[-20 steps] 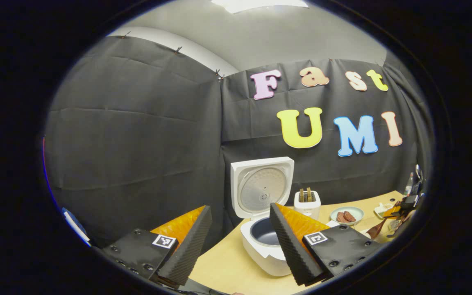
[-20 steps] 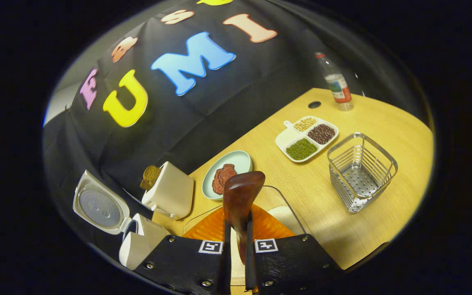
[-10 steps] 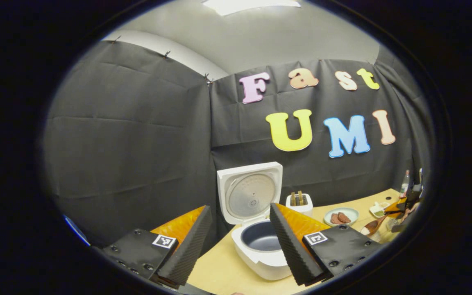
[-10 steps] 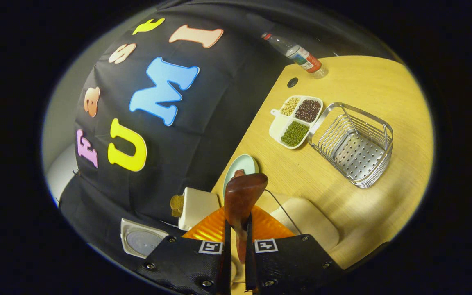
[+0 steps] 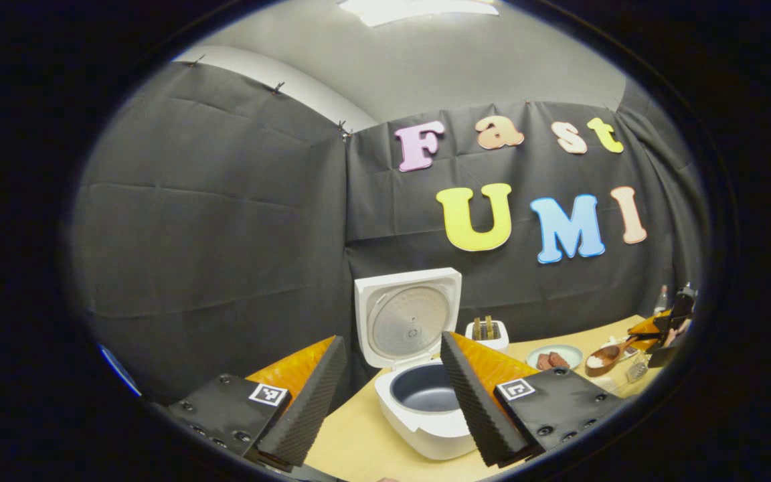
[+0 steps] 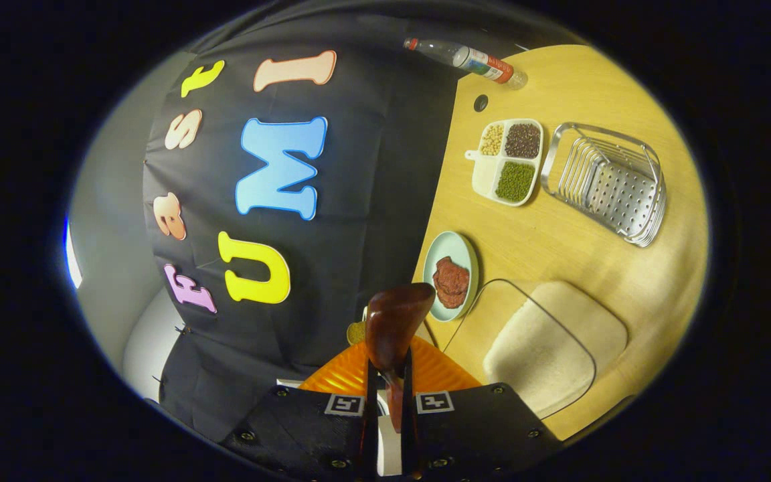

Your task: Close the left gripper, press the button to open the rice cooker; take a wooden spoon from the chopstick holder with the right hand, scoop a spoonful of rice and pour it into the rice cooker, then put the wooden spoon back into the chopstick holder.

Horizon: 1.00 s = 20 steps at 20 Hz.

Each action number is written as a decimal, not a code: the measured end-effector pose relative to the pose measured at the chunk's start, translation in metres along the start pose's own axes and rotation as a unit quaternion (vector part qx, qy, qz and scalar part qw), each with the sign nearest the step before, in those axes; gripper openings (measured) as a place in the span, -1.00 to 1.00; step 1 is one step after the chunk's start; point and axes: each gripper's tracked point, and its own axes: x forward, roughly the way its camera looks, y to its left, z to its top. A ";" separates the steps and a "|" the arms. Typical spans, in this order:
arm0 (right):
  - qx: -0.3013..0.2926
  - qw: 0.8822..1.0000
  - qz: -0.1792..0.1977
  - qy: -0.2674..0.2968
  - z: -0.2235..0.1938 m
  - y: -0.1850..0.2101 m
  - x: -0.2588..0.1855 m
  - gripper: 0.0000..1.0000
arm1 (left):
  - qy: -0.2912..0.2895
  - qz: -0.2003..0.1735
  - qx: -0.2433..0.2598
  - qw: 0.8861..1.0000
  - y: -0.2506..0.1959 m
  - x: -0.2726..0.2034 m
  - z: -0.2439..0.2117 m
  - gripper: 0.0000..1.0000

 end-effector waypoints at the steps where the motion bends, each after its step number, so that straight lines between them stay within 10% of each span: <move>1: -0.002 1.000 0.005 0.005 -0.006 0.007 0.001 -0.72 | 0.001 0.002 -0.001 1.000 0.003 -0.001 -0.002 1.00; 20: -0.091 0.986 0.059 0.127 -0.157 0.092 0.089 -0.72 | 0.035 0.104 -0.021 0.994 0.095 -0.031 -0.040 0.83</move>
